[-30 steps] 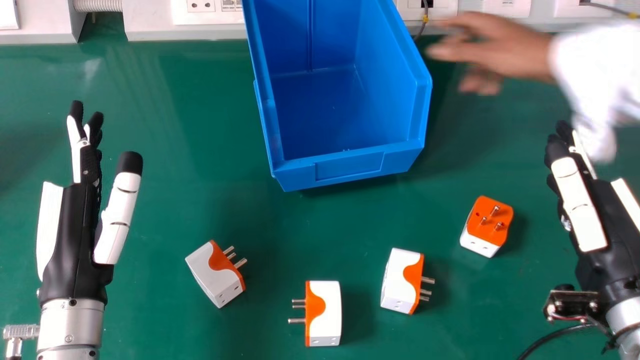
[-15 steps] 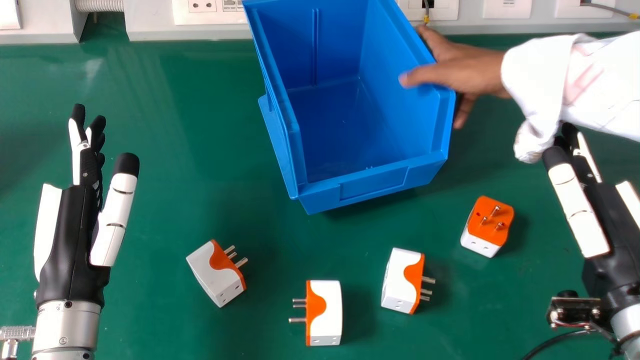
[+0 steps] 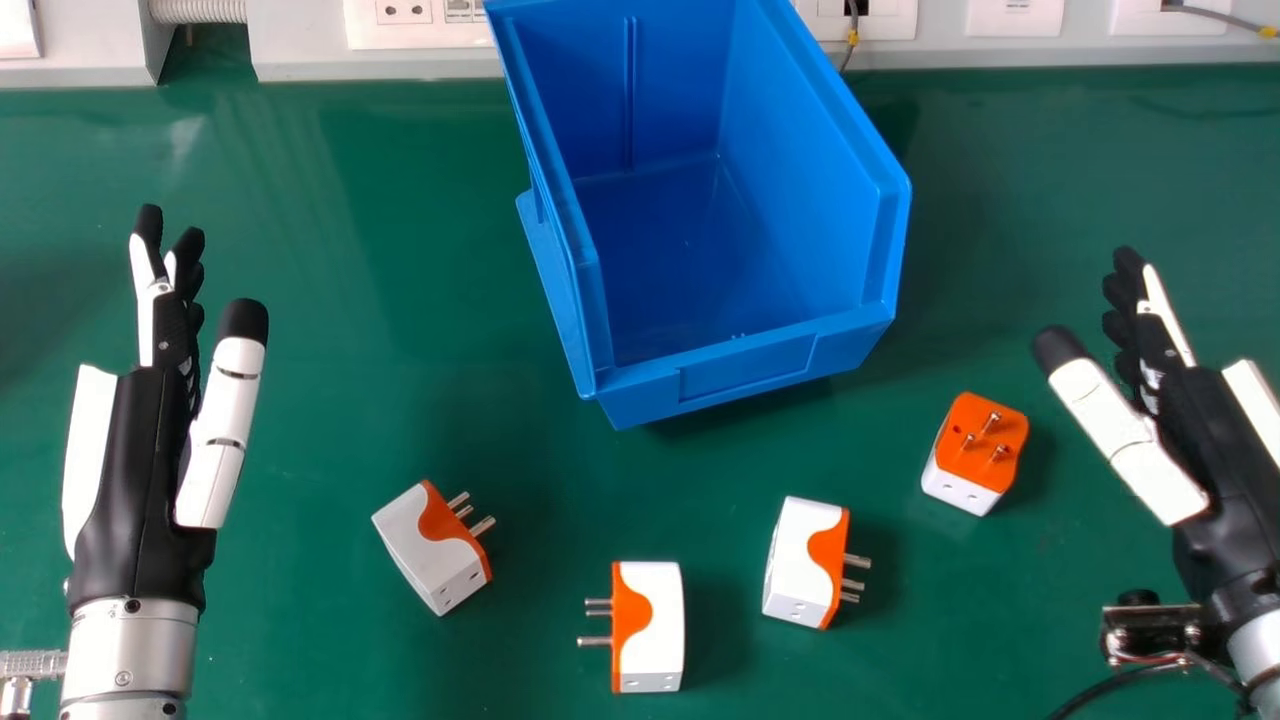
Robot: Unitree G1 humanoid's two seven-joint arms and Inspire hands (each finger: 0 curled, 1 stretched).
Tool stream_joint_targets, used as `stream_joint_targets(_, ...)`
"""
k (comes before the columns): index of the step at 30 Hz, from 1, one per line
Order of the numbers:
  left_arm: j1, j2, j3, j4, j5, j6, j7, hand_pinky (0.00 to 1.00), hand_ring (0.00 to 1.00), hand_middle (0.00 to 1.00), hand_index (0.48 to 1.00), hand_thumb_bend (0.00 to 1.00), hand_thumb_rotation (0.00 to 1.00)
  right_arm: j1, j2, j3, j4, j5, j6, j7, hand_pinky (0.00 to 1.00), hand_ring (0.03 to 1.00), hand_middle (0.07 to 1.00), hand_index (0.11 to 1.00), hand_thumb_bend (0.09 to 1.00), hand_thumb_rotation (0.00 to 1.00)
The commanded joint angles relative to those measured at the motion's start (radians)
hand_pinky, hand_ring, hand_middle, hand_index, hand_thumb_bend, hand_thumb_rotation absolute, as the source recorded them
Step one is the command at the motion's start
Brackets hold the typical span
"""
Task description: Pick all objects and put in blue box
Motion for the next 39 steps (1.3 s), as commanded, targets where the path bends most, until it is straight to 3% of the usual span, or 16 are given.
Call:
stream_joint_targets(1, -0.002, 0.003, 0.003, -0.028, 0.002, 0.0, 0.011, 1.0, 1.0, 1.0, 1.0, 0.4, 1.0, -0.008, -0.018, -0.004, -0.025, -0.002, -0.021, 0.004, 1.0, 1.0, 1.0, 1.0, 0.473, 0.73)
stream_joint_targets(8, -0.003, 0.001, 0.001, -0.038, 0.002, 0.013, 0.018, 1.0, 1.0, 1.0, 1.0, 0.39, 1.0, -0.01, -0.012, -0.006, -0.033, 0.006, -0.005, 0.005, 1.0, 1.0, 1.0, 1.0, 0.466, 0.72)
stream_joint_targets(16, -0.004, 0.004, -0.001, -0.032, 0.004, 0.009, 0.017, 1.0, 1.0, 1.0, 1.0, 0.35, 1.0, -0.013, -0.01, -0.007, -0.025, 0.011, -0.013, 0.006, 1.0, 1.0, 1.0, 1.0, 0.467, 0.72)
stream_joint_targets(25, -0.005, 0.004, 0.002, -0.029, -0.005, 0.012, 0.014, 1.0, 1.0, 1.0, 1.0, 0.34, 1.0, -0.013, -0.021, -0.009, -0.031, 0.004, -0.001, 0.013, 1.0, 1.0, 1.0, 1.0, 0.488, 0.69)
stream_joint_targets(28, 0.0, -0.001, 0.001, -0.041, -0.005, 0.018, 0.016, 1.0, 1.0, 1.0, 1.0, 0.34, 1.0, -0.009, -0.029, -0.002, -0.036, -0.005, 0.005, 0.021, 1.0, 1.0, 1.0, 1.0, 0.519, 0.66)
stream_joint_targets(35, 0.0, -0.001, 0.002, -0.039, -0.009, 0.026, 0.015, 1.0, 1.0, 1.0, 1.0, 0.33, 1.0, -0.003, -0.096, 0.023, -0.035, -0.044, 0.018, 0.082, 1.0, 1.0, 1.0, 1.0, 0.578, 0.6)
stream_joint_targets(39, 0.003, -0.003, 0.002, -0.049, -0.009, 0.037, 0.016, 1.0, 1.0, 1.0, 1.0, 0.33, 1.0, -0.001, -0.14, 0.034, -0.043, -0.061, 0.034, 0.124, 1.0, 1.0, 1.0, 1.0, 0.61, 0.59)
